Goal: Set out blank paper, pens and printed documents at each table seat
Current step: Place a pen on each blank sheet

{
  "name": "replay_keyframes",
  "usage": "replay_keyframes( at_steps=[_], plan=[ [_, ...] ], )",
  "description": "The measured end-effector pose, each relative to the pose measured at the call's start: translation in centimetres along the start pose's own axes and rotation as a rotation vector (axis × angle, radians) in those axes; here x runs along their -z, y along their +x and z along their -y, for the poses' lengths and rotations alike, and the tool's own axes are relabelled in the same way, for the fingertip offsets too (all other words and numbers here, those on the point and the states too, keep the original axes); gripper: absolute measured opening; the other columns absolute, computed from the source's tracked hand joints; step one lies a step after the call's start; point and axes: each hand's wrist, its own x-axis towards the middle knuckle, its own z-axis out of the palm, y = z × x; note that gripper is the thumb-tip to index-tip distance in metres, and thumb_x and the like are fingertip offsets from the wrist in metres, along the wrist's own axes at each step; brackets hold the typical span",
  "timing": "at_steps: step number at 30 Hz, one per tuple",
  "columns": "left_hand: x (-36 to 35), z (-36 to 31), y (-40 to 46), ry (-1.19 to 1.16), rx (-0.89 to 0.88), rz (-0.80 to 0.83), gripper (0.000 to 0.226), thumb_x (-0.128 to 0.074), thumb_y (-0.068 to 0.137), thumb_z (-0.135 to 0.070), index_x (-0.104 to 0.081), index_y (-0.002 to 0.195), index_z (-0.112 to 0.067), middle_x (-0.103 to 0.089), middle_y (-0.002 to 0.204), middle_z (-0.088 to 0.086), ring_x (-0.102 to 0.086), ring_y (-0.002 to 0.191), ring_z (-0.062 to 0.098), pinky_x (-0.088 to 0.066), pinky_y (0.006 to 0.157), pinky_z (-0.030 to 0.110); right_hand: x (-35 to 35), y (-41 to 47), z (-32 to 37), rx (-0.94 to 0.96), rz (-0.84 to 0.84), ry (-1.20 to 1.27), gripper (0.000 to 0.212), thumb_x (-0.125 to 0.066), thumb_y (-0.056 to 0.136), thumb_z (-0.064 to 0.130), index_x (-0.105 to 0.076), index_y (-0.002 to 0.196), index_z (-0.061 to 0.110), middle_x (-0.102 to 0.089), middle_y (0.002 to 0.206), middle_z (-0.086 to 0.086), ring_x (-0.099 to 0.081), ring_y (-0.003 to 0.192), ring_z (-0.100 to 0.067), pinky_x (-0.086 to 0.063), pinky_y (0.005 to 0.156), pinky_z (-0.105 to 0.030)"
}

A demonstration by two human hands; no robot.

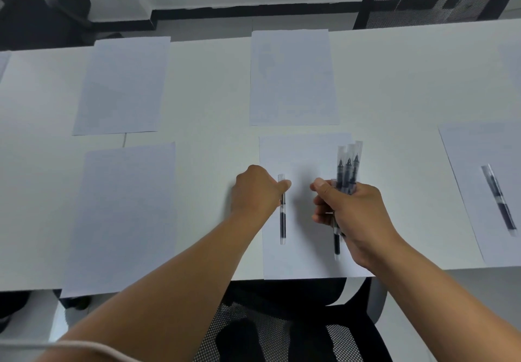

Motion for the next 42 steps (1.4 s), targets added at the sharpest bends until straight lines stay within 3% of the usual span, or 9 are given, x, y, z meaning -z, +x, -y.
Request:
replay_keyframes(
  at_steps=[6, 11, 16, 23, 31, 37, 42],
  plan=[
    [0.0, 0.1, 0.1, -0.002, -0.002, 0.001, 0.040, -0.079, 0.092, -0.045, -0.076, 0.078, -0.007, -0.077, 0.061, -0.002, -0.070, 0.057, 0.020, -0.054, 0.061, 0.028, 0.0, 0.0, -0.4, 0.000, 0.007, -0.009, 0.021, -0.084, 0.095, 0.025, -0.082, 0.092, 0.004, -0.071, 0.074, -0.007, -0.067, 0.066, -0.020, -0.064, 0.066, -0.032],
    [0.0, 0.2, 0.1, -0.008, -0.001, -0.010, 0.042, -0.079, 0.090, -0.044, -0.077, 0.085, -0.003, -0.077, 0.061, -0.001, -0.066, 0.048, 0.014, -0.058, 0.064, 0.030, -0.1, 0.1, -0.6, 0.001, 0.011, -0.010, 0.020, -0.085, 0.094, 0.026, -0.083, 0.091, 0.007, -0.071, 0.074, -0.007, -0.068, 0.066, -0.021, -0.064, 0.066, -0.033],
    [0.3, 0.0, -0.2, -0.016, -0.009, 0.005, 0.041, -0.078, 0.090, -0.044, -0.077, 0.083, -0.003, -0.076, 0.060, -0.001, -0.076, 0.064, 0.023, -0.062, 0.069, 0.034, -0.2, 0.1, -0.5, -0.002, 0.008, -0.009, 0.019, -0.085, 0.095, 0.025, -0.084, 0.091, 0.007, -0.071, 0.074, -0.008, -0.067, 0.067, -0.022, -0.064, 0.066, -0.033],
    [0.4, -0.2, -0.3, -0.016, -0.007, 0.012, 0.042, -0.079, 0.091, -0.043, -0.076, 0.084, -0.002, -0.077, 0.061, -0.001, -0.077, 0.067, 0.025, -0.063, 0.070, 0.035, -0.4, 0.0, -0.5, -0.005, 0.014, -0.015, 0.020, -0.084, 0.095, 0.025, -0.083, 0.092, 0.005, -0.071, 0.074, -0.007, -0.067, 0.067, -0.022, -0.064, 0.067, -0.033],
    [0.6, -0.1, -0.3, -0.021, 0.012, 0.009, 0.045, -0.079, 0.092, -0.047, -0.078, 0.086, -0.003, -0.078, 0.064, 0.000, -0.076, 0.065, 0.022, -0.059, 0.068, 0.030, -0.9, -0.2, -0.1, -0.015, 0.010, -0.012, 0.019, -0.084, 0.096, 0.024, -0.083, 0.094, 0.005, -0.071, 0.074, -0.007, -0.067, 0.067, -0.021, -0.064, 0.067, -0.033],
    [1.4, -0.4, -0.7, -0.020, 0.022, -0.009, 0.044, -0.079, 0.091, -0.050, -0.072, 0.068, -0.014, -0.073, 0.054, -0.010, -0.069, 0.055, 0.015, -0.045, 0.053, 0.024, -1.4, -0.8, 0.7, -0.006, 0.019, -0.010, 0.023, -0.082, 0.097, 0.023, -0.081, 0.098, 0.000, -0.069, 0.073, -0.007, -0.066, 0.066, -0.020, -0.063, 0.067, -0.033],
    [3.0, -1.6, -1.5, -0.032, 0.004, -0.029, 0.045, -0.078, 0.091, -0.052, -0.074, 0.066, -0.015, -0.073, 0.054, -0.010, -0.070, 0.059, 0.011, -0.044, 0.053, 0.024, -1.6, -1.5, 2.2, 0.003, 0.042, -0.026, 0.026, -0.081, 0.098, 0.026, -0.080, 0.099, -0.001, -0.067, 0.070, -0.010, -0.064, 0.063, -0.023, -0.062, 0.065, -0.033]
  ],
)
